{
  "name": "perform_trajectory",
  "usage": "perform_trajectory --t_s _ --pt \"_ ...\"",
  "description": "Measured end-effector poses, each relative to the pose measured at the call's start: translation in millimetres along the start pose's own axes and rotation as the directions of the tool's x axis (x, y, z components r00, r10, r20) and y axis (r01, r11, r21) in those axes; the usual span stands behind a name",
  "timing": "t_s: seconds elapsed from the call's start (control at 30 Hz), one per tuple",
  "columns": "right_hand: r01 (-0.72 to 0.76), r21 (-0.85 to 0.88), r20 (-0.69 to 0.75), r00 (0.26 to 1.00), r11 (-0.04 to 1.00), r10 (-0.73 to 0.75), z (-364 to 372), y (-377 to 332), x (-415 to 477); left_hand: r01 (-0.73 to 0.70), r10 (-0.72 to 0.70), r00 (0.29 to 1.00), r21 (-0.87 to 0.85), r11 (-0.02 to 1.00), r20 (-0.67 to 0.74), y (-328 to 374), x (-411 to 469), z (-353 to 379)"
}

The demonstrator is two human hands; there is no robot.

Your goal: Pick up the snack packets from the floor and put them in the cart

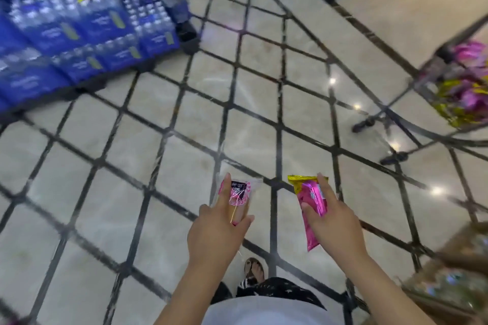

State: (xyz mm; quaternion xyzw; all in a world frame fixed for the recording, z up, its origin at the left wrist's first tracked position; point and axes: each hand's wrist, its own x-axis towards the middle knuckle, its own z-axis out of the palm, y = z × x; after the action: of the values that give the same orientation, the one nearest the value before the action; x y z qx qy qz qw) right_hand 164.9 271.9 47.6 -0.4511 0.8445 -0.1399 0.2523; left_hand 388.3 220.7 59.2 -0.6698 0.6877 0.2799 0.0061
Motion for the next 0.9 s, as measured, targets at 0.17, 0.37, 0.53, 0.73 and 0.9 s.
perform_trajectory --t_s 0.17,0.37,0.53,0.73,0.9 --pt "-0.217 0.08 -0.072 0.972 0.973 0.223 -20.3 46.0 -3.1 -0.18 0.17 0.98 0.102 0.978 0.099 58.1 35.8 10.4" --pt "-0.426 0.222 -0.138 0.877 0.877 0.461 -52.7 85.0 8.1 -0.375 0.334 0.913 0.159 0.913 0.234 132.3 77.5 33.5" --pt "-0.518 0.341 -0.237 0.761 0.785 0.605 -90.3 101.4 51.0 -0.526 0.469 0.823 0.121 0.842 0.319 206.1 128.5 42.0" --pt "-0.556 0.419 -0.276 0.675 0.717 0.685 -130.7 101.8 132.3 -0.642 0.569 0.752 0.172 0.747 0.332 300.1 221.5 28.8" --pt "-0.562 0.522 -0.239 0.625 0.641 0.743 -141.9 95.5 210.2 -0.693 0.629 0.712 0.172 0.7 0.312 364.8 301.5 20.5"
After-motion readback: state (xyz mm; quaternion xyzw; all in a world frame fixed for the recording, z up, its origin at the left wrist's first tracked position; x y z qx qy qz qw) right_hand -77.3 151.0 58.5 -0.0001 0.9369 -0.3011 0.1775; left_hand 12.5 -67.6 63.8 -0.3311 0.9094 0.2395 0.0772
